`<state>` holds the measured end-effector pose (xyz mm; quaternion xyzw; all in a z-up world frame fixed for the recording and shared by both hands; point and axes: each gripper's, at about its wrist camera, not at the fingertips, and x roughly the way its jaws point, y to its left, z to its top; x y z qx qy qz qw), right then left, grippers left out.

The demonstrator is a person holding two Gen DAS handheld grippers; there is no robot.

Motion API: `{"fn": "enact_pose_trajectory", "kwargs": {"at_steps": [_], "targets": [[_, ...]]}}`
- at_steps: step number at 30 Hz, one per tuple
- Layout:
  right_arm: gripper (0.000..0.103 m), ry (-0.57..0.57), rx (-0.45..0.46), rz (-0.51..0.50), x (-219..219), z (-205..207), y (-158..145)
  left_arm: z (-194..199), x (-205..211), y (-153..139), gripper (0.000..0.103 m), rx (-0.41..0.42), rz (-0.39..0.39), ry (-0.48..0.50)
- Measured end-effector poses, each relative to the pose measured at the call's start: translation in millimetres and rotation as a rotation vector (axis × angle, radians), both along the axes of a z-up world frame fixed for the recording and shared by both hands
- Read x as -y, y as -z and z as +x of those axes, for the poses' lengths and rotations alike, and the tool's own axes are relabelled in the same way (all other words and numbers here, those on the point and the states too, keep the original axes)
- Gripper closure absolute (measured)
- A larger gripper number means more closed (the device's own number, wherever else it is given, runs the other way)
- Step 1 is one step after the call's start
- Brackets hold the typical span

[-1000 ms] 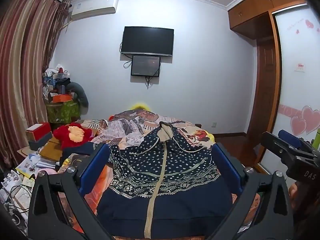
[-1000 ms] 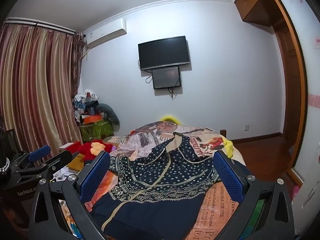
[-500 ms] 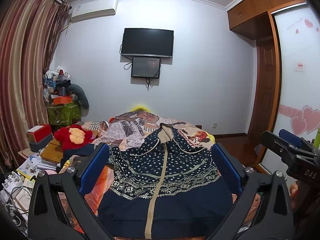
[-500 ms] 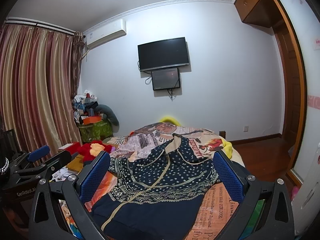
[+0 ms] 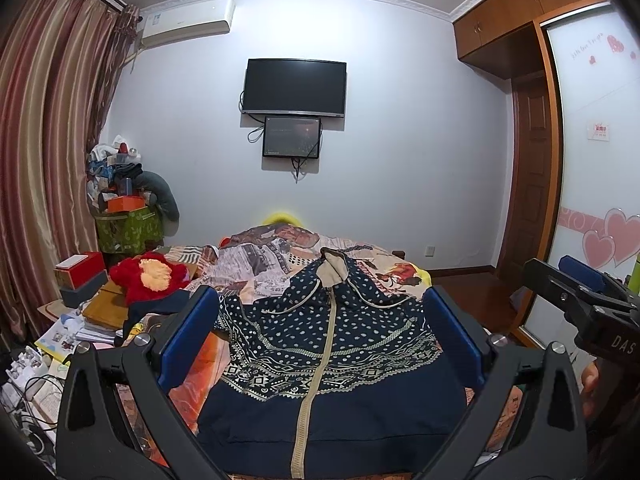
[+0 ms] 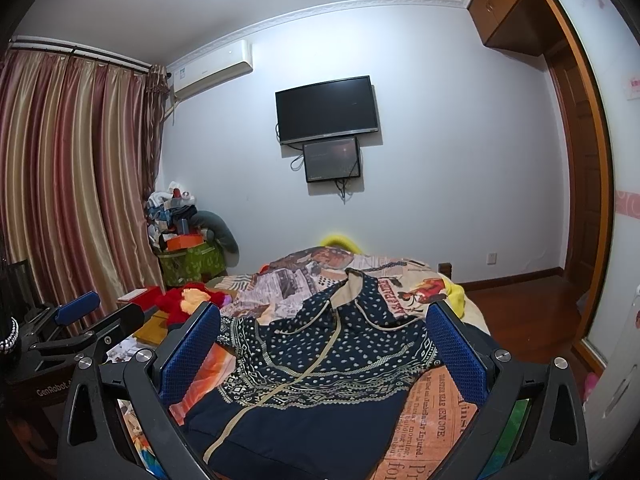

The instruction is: Fold large clothes

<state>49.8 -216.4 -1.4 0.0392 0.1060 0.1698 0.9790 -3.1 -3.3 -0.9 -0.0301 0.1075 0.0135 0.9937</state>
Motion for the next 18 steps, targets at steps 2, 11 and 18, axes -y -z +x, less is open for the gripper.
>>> {"fn": "enact_pose_trajectory", "kwargs": {"at_steps": [2,11,18], "targets": [[0.0,0.0,-0.001,0.0,-0.2,0.4,0.1,-0.9,0.3,-0.1,0.0,0.001,0.001,0.001],[0.0,-0.001,0.001,0.003,0.7,0.2,0.4,-1.2,0.2,0.1,0.0,0.004,0.001,-0.001],[0.0,0.0,0.002,0.003,1.0,-0.1,0.2,-1.7,1.1,-1.4,0.0,0.006,0.0,0.0]]}}
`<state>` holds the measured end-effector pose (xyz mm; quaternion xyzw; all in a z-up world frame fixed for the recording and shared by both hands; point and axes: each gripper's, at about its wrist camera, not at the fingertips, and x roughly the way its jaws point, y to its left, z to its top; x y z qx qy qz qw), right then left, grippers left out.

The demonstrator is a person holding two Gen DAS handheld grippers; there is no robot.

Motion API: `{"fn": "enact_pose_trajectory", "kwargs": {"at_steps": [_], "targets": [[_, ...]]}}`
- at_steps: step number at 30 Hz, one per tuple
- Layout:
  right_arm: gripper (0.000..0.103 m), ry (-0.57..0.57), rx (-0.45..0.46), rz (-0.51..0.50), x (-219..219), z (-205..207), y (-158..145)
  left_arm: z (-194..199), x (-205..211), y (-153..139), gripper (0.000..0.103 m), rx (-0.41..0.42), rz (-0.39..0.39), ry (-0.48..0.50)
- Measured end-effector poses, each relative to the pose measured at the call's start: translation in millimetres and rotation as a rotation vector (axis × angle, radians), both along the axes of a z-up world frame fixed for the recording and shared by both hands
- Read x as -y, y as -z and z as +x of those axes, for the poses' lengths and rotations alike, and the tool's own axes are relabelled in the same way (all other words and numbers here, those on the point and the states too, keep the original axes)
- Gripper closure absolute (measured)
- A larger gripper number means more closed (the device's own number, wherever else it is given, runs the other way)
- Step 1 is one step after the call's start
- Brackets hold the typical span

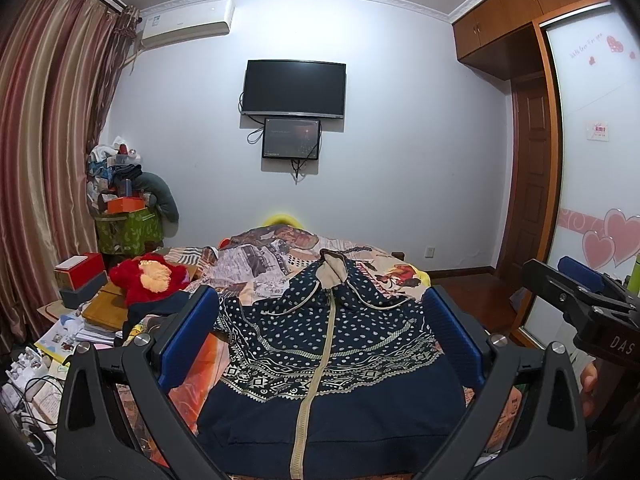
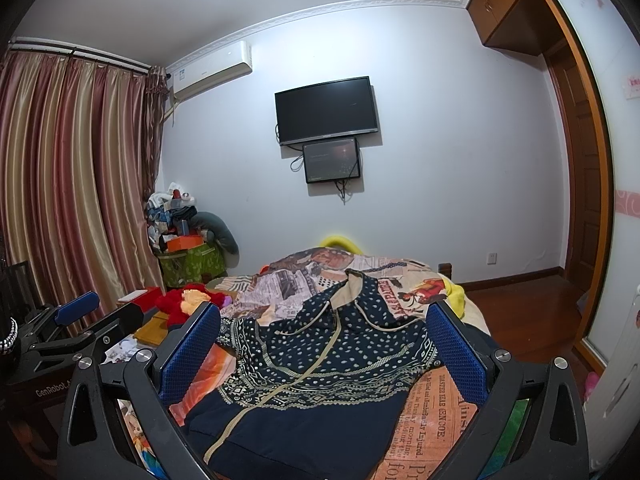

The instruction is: Fold large clothes

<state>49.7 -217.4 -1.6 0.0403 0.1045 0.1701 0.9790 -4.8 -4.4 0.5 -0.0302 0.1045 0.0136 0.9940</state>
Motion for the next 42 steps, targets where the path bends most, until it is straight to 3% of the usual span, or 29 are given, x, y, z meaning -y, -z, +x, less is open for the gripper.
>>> {"fn": "enact_pose_trajectory", "kwargs": {"at_steps": [26,33,42], "targets": [[0.0,0.001,-0.01,-0.009,-2,9,-7,15,-8,3,0.0,-0.009,-0.012,0.005],[0.0,0.013,-0.001,-0.029,-10,46,-7,63,-21,-1,0.0,-0.03,0.011,0.008],[0.0,0.0,-0.033,-0.067,-36,149,-9,157,-77,1,0.0,-0.106,-0.003,-0.084]]}}
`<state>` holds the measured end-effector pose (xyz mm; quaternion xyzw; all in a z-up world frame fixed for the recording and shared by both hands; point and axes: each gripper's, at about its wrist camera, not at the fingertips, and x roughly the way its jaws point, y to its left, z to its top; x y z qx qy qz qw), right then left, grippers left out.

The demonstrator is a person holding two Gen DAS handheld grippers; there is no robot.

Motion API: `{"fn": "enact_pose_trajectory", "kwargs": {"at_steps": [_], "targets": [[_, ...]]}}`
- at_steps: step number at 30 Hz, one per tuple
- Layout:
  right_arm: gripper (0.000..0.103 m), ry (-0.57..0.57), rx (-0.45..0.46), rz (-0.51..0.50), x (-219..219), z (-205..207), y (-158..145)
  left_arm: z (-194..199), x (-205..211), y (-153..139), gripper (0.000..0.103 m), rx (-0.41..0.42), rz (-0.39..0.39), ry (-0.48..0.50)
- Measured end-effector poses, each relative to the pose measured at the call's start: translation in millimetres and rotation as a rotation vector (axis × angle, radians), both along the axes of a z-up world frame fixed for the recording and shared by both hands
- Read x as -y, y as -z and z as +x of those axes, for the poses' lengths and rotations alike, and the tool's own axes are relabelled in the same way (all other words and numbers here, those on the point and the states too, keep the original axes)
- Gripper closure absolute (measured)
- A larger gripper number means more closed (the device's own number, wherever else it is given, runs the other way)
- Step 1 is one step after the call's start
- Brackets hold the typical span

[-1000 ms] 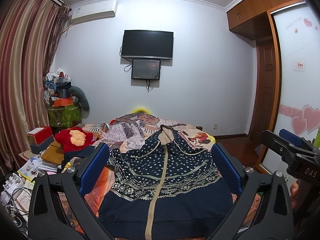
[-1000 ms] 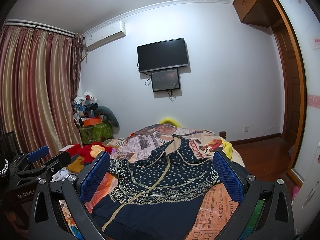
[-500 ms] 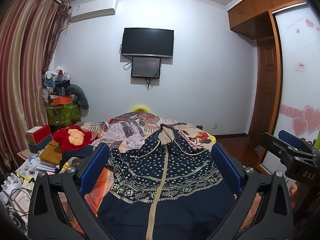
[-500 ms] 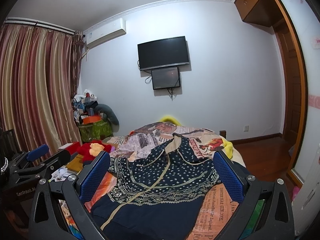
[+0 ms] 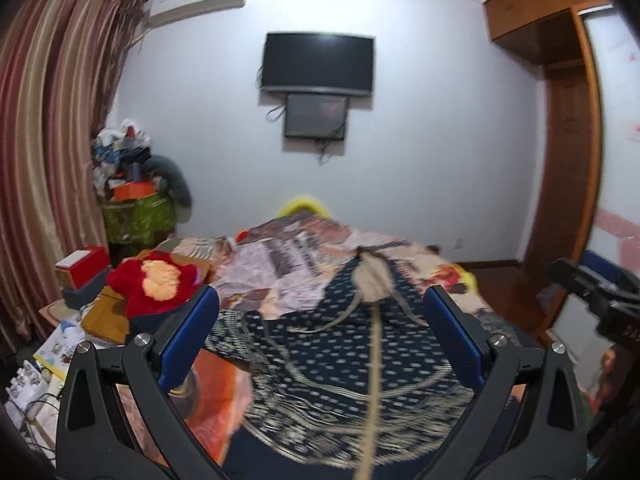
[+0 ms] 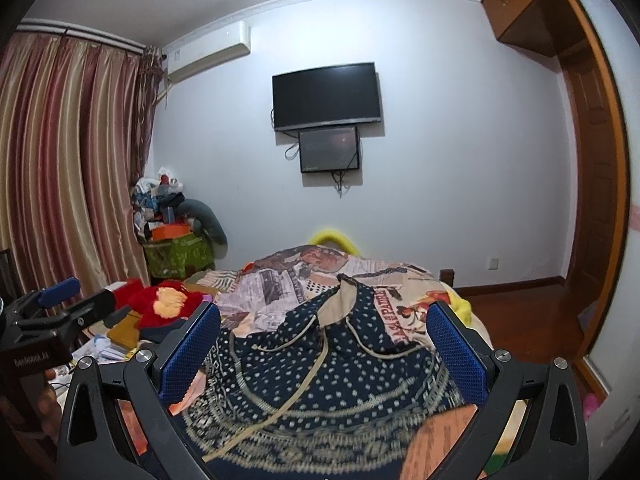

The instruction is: Fold large clothes

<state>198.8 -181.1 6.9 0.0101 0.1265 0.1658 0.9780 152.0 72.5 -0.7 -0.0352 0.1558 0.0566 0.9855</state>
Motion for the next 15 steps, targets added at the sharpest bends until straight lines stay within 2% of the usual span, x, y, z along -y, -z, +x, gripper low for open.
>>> {"fn": "enact_pose_trajectory", "kwargs": {"at_steps": [6,11,15], "targets": [[0.0,-0.04,-0.082,-0.051,-40,91,16,75,-63,26,0.0,-0.113,0.004,-0.116],[0.0,-0.076,-0.16,-0.089,-75,155,45,133,-138,67,0.0,-0.279,-0.1,-0.216],[0.0,-0.097,-0.246,-0.107,-101,207,76,170,-196,118,0.0,-0.441,-0.201,-0.288]]}}
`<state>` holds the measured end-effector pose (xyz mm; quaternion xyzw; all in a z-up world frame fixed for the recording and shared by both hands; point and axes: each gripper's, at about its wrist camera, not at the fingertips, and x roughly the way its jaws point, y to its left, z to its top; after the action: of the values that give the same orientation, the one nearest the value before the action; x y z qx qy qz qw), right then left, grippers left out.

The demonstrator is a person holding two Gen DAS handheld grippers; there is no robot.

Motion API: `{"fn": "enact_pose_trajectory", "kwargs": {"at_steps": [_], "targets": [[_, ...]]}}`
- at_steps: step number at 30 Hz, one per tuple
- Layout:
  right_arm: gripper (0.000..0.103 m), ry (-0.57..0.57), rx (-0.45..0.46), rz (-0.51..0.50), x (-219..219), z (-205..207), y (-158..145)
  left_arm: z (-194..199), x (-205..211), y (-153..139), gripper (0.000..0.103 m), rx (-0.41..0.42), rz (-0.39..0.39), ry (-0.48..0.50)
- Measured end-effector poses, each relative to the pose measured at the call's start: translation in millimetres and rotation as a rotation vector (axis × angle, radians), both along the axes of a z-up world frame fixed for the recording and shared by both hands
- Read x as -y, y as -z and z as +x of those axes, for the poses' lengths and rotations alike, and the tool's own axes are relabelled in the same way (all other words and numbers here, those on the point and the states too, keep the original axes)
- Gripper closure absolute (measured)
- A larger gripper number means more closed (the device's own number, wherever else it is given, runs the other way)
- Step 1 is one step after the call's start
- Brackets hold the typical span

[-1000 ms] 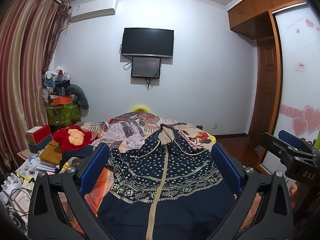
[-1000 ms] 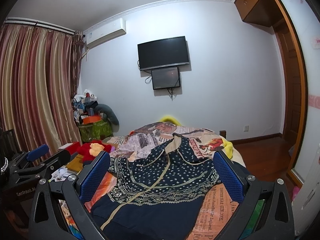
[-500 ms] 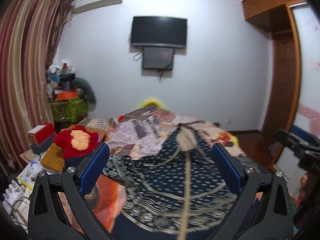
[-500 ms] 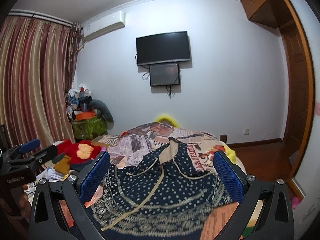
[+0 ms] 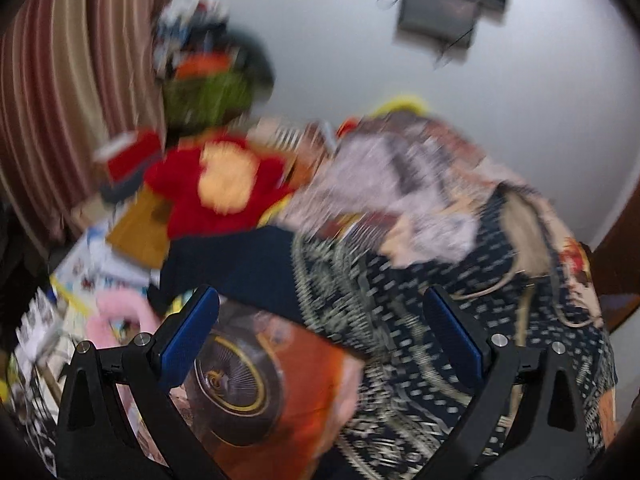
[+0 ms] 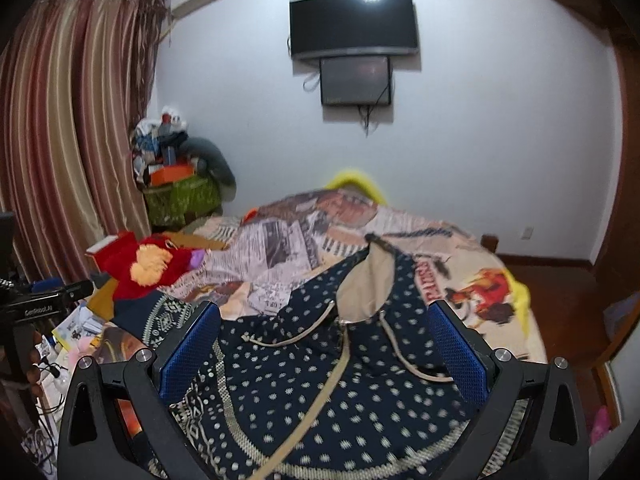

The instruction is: Fold large clothes

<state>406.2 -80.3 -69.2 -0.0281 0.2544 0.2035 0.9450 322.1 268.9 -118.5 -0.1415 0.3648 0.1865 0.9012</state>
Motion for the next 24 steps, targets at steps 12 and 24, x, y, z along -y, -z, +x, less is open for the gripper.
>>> {"fn": "enact_pose_trajectory", "kwargs": {"at_steps": [12,24], "targets": [[0.0,-0.053,-0.341,-0.096,-56,111,114,27,-82,115,0.012,-0.104,-0.523,-0.116],[0.0,-0.174,-0.424,-0.194,-96,127,165,63,-122,124,0.071,-0.092,-0.533,-0.253]]}}
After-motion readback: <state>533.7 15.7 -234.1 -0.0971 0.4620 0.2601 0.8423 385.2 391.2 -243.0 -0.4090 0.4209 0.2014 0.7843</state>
